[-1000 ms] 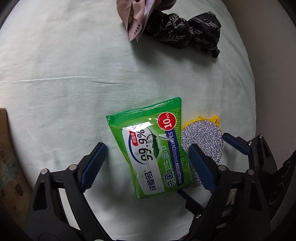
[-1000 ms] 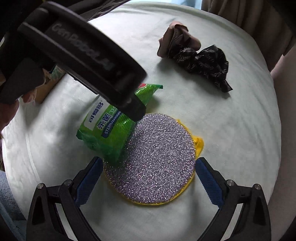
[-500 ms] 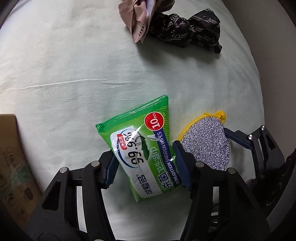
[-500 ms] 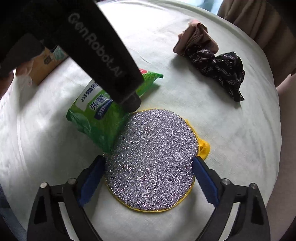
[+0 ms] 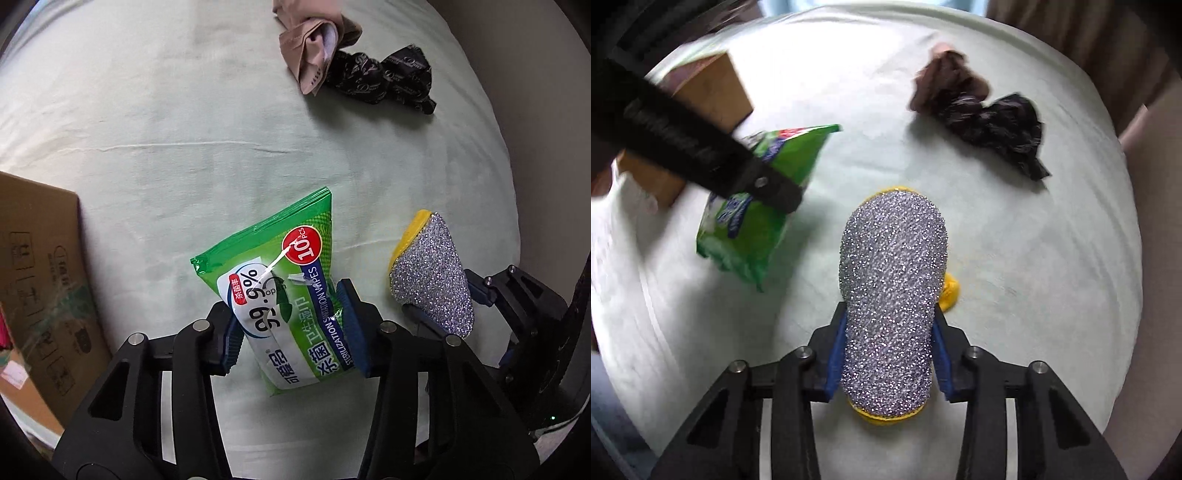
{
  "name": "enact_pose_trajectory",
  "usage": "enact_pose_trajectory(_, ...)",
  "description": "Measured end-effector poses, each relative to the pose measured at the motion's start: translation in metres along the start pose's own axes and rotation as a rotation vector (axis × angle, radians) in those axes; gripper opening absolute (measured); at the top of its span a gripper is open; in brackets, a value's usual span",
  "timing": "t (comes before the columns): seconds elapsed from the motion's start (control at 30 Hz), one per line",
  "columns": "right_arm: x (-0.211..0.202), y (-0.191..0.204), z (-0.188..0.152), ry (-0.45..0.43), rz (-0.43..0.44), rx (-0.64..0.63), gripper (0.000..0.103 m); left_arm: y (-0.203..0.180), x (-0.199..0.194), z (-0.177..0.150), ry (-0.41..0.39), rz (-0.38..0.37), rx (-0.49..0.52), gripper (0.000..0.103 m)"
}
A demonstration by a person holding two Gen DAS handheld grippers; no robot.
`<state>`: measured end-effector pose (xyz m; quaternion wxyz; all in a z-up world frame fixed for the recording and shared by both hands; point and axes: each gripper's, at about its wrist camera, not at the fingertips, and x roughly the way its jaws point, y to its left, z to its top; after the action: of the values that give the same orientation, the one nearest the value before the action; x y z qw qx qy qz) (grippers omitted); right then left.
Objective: Organize soft objects
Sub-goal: 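Carry the wipes pack and silver sponge into the cardboard box and release both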
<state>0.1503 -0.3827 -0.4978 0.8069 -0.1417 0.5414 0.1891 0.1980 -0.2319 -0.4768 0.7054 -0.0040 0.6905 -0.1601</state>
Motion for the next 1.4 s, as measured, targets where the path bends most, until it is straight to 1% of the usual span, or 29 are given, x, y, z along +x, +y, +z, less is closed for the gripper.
enact_pose_trajectory(0.17,-0.037,0.004,0.008,-0.047,-0.036,0.008,0.036,-0.003,-0.042,-0.006,-0.067,-0.003,0.029,0.043)
enact_pose_trajectory(0.37,-0.099,0.013,0.014,-0.120,-0.074,0.022,0.036,-0.012,-0.104,-0.016,-0.158,-0.005,0.053,0.043)
enact_pose_trajectory(0.4,-0.102,0.006,0.025,-0.128,-0.077,0.022,0.036,-0.015,-0.114,-0.017,-0.173,-0.004,0.053,0.043)
enact_pose_trajectory(0.43,-0.114,0.013,0.026,-0.137,-0.085,0.021,0.036,-0.014,-0.125,-0.020,-0.186,-0.005,0.052,0.043)
enact_pose_trajectory(0.5,-0.134,0.015,0.029,-0.156,-0.094,0.018,0.036,-0.017,-0.148,-0.030,-0.215,-0.007,0.053,0.043)
enact_pose_trajectory(0.53,-0.144,0.015,0.031,-0.150,-0.104,0.019,0.036,-0.015,-0.160,-0.032,-0.229,-0.004,0.055,0.043)
enact_pose_trajectory(0.73,-0.205,0.040,0.050,-0.208,-0.116,0.020,0.036,0.002,-0.227,-0.058,-0.316,0.007,0.036,0.043)
enact_pose_trajectory(0.8,-0.226,0.049,0.058,-0.237,-0.109,0.038,0.036,0.010,-0.248,-0.063,-0.348,0.004,0.033,0.043)
enact_pose_trajectory(0.9,-0.255,0.066,0.072,-0.287,-0.100,0.062,0.036,0.022,-0.282,-0.073,-0.404,0.033,0.058,0.043)
enact_pose_trajectory(1.03,-0.283,0.101,0.093,-0.335,-0.106,0.077,0.036,0.051,-0.320,-0.088,-0.460,0.034,0.059,0.043)
enact_pose_trajectory(1.2,-0.299,0.149,0.124,-0.364,-0.118,0.109,0.036,0.103,-0.352,-0.106,-0.492,0.031,0.044,0.043)
enact_pose_trajectory(1.4,-0.286,0.198,0.173,-0.351,-0.075,0.185,0.036,0.177,-0.374,-0.119,-0.523,0.048,0.007,0.043)
